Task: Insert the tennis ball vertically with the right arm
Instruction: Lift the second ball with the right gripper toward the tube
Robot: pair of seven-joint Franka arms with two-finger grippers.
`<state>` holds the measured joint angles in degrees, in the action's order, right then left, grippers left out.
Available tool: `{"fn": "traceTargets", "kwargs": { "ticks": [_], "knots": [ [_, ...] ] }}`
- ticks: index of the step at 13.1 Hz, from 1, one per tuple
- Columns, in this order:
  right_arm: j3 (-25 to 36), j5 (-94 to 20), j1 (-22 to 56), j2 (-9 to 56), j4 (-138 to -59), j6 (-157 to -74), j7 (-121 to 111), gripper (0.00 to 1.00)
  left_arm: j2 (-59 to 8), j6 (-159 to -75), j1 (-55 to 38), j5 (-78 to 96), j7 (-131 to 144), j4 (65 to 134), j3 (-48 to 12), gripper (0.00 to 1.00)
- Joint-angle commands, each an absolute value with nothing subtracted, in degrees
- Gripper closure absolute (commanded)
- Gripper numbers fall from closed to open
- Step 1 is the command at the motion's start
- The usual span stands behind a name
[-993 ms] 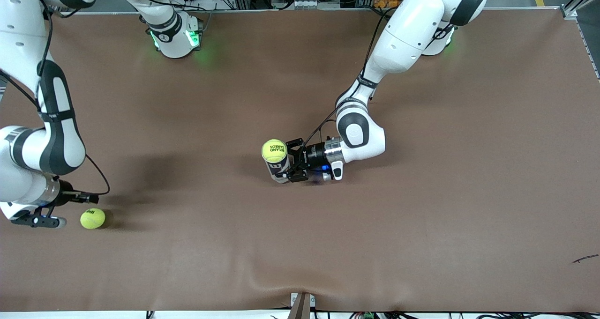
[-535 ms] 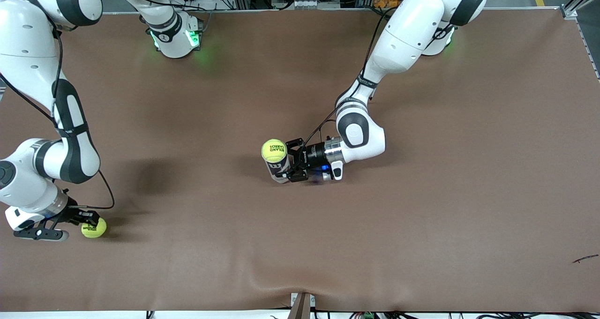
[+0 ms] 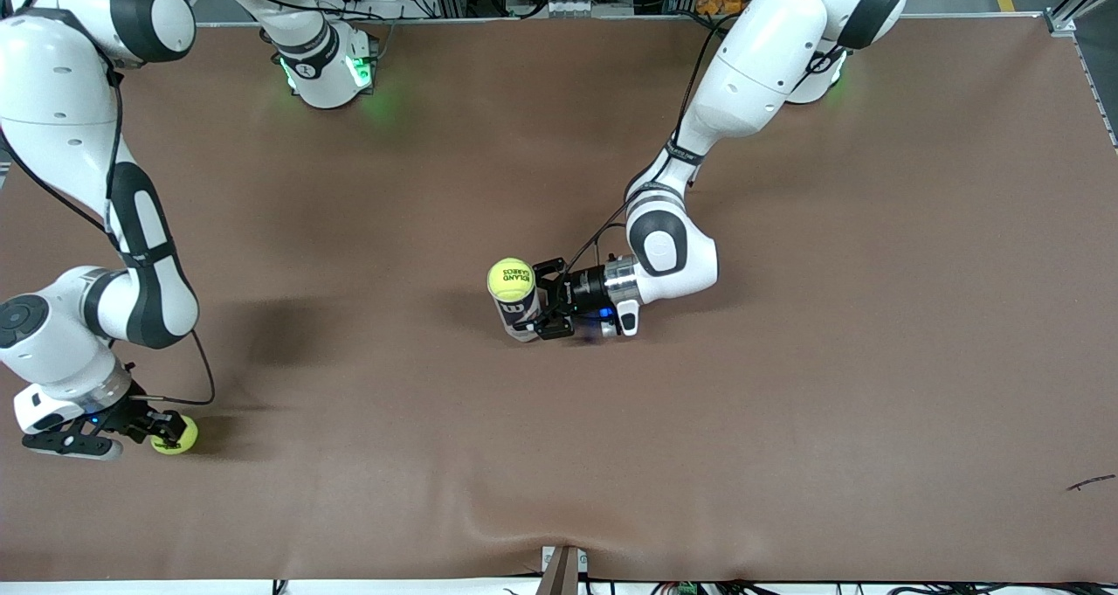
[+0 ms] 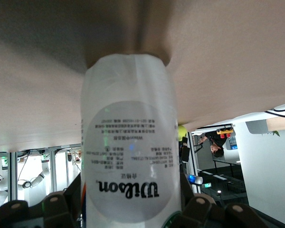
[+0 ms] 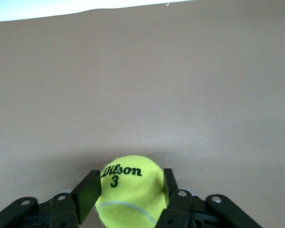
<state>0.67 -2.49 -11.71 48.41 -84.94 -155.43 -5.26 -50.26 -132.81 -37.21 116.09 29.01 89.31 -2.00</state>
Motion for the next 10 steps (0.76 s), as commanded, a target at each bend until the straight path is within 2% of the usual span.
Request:
{"fn": "traceTargets", "kwargs": {
  "ticks": [1, 10],
  "knots": [
    [0.26, -6.24, -11.87, 50.98, -83.41, -156.53, -5.98, 0.37, -52.29, -133.59, -37.62, 116.72, 27.16, 88.59, -1.85, 0.22],
    [0.09, -9.13, -12.13, 51.76, -86.13, -156.45, -6.06, 0.37, -52.29, -133.59, -37.62, 116.72, 27.16, 88.59, -1.85, 0.22]
  ]
}}
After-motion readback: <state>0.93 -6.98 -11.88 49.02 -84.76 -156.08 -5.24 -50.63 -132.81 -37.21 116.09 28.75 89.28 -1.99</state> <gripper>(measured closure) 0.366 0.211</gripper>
